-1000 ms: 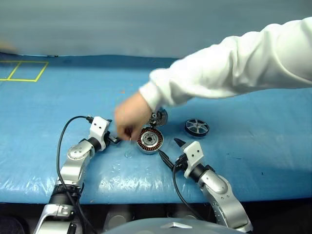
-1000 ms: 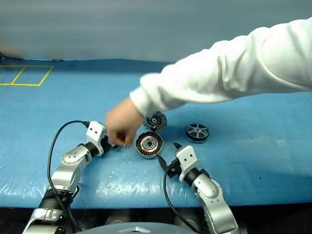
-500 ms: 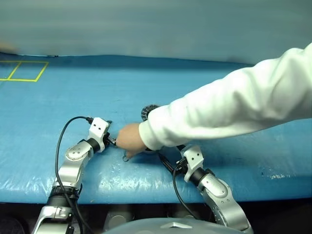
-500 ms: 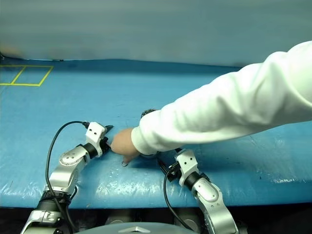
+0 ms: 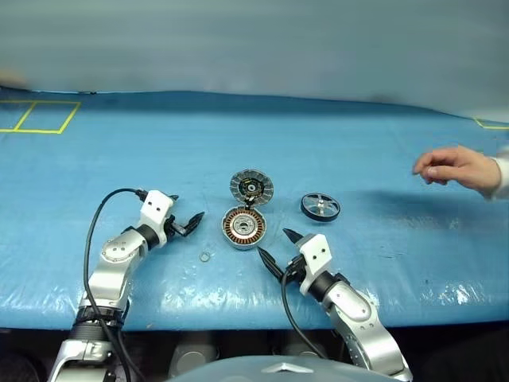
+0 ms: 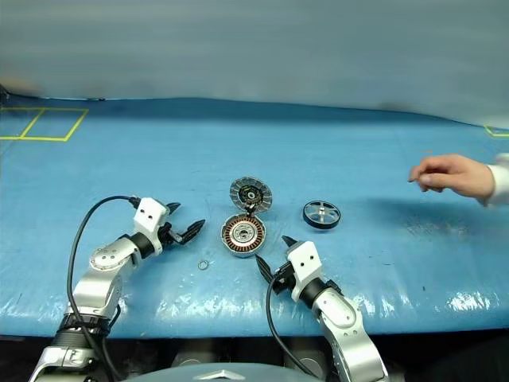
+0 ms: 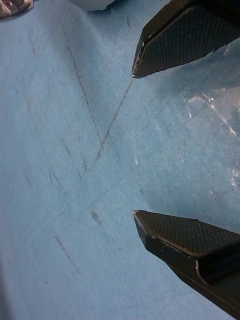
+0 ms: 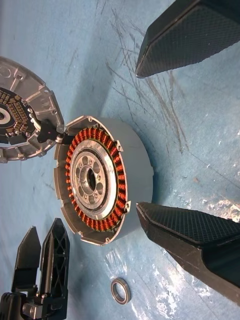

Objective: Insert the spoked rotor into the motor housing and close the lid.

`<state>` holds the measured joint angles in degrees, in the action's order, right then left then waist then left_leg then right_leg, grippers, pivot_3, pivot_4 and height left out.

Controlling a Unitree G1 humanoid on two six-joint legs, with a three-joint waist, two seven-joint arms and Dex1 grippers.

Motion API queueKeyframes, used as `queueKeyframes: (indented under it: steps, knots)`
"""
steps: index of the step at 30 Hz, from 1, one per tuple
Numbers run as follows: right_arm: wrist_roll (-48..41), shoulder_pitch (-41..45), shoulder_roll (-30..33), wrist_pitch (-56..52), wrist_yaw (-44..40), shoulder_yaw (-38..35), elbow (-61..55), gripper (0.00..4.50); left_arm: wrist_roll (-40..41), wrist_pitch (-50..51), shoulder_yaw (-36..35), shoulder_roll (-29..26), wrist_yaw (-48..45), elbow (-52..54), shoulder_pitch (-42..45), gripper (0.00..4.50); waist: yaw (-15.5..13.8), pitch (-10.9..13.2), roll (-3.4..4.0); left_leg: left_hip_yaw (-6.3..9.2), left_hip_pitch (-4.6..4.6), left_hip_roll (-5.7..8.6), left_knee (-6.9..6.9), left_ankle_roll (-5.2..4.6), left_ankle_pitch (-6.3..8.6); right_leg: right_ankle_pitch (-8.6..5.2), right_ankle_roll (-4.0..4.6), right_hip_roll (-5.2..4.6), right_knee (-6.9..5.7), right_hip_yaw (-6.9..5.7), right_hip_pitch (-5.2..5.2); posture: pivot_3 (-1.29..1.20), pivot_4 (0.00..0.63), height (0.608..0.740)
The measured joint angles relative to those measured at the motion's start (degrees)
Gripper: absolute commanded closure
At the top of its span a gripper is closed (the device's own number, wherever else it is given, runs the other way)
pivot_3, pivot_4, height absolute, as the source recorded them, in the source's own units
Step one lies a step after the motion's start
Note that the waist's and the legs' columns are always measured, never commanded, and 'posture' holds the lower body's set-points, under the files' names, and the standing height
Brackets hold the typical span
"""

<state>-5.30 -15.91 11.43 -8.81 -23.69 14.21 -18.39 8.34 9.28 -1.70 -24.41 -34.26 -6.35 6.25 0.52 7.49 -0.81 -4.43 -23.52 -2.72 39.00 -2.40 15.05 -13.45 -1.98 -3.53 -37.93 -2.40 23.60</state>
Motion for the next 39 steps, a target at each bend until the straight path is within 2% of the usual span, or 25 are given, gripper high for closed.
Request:
queueKeyframes:
  steps: [10, 17, 21, 26, 32, 39]
  knots:
    - [-0.61, 1.52, -0.30, 0.20, -0.06, -0.01, 0.10, 0.31, 1.50, -1.36, -1.24, -1.06, -0.71, 5.51, -1.72, 0.00, -0.02, 0.00, 0.01, 0.00, -0.02, -0.01, 0.04, -0.02, 0.01, 0.02, 0.01, -0.03, 0.00, 0.01, 0.01, 0.00, 0.150, 0.740]
    - [-0.69, 0.66, 0.64, 0.16, 0.07, -0.26, -0.01, 0.31, 3.25, -1.46, -0.84, -3.30, -5.36, 12.28, -7.24, 0.00, 0.05, 0.03, 0.04, -0.02, -0.05, -0.01, 0.03, -0.06, 0.05, -0.01, 0.06, -0.08, 0.02, 0.02, 0.05, 0.00, 0.150, 0.740]
    - [-0.71, 0.26, 0.68, 0.13, 0.31, -0.62, -0.14, 0.31, 4.22, -1.08, 1.41, -5.30, -9.64, 15.90, -10.77, 0.00, 0.05, 0.05, 0.08, -0.01, -0.03, -0.02, 0.03, -0.06, 0.05, -0.03, 0.08, -0.09, 0.02, 0.01, 0.09, 0.00, 0.150, 0.740]
    - [-0.70, -0.03, 0.49, 0.10, 0.32, -0.37, -0.15, 0.31, 5.23, -1.07, 4.06, -5.32, -12.04, 19.21, -13.82, 0.00, 0.01, 0.07, 0.11, 0.00, -0.01, -0.03, 0.04, -0.06, 0.06, -0.03, 0.07, -0.27, 0.05, -0.01, 0.25, 0.00, 0.150, 0.740]
    - [-0.78, 0.06, 0.34, 0.21, 0.18, -0.04, -0.12, 0.31, 3.79, -2.07, 7.46, -4.57, -11.87, 19.44, -14.69, 0.00, -0.01, 0.09, 0.14, 0.00, -0.02, -0.02, 0.03, -0.07, 0.06, -0.04, 0.08, -0.15, 0.05, -0.04, 0.25, 0.00, 0.150, 0.740]
    - [-0.64, -2.08, 2.28, 5.13, -1.66, 0.69, 0.50, 0.31, 0.90, -5.10, 9.07, -3.99, -10.70, 16.02, -15.61, 0.00, -0.01, 0.11, 0.15, -0.01, -0.02, -0.01, 0.02, -0.11, 0.09, -0.04, 0.07, -0.14, 0.10, -0.04, 0.26, 0.00, 0.150, 0.740]
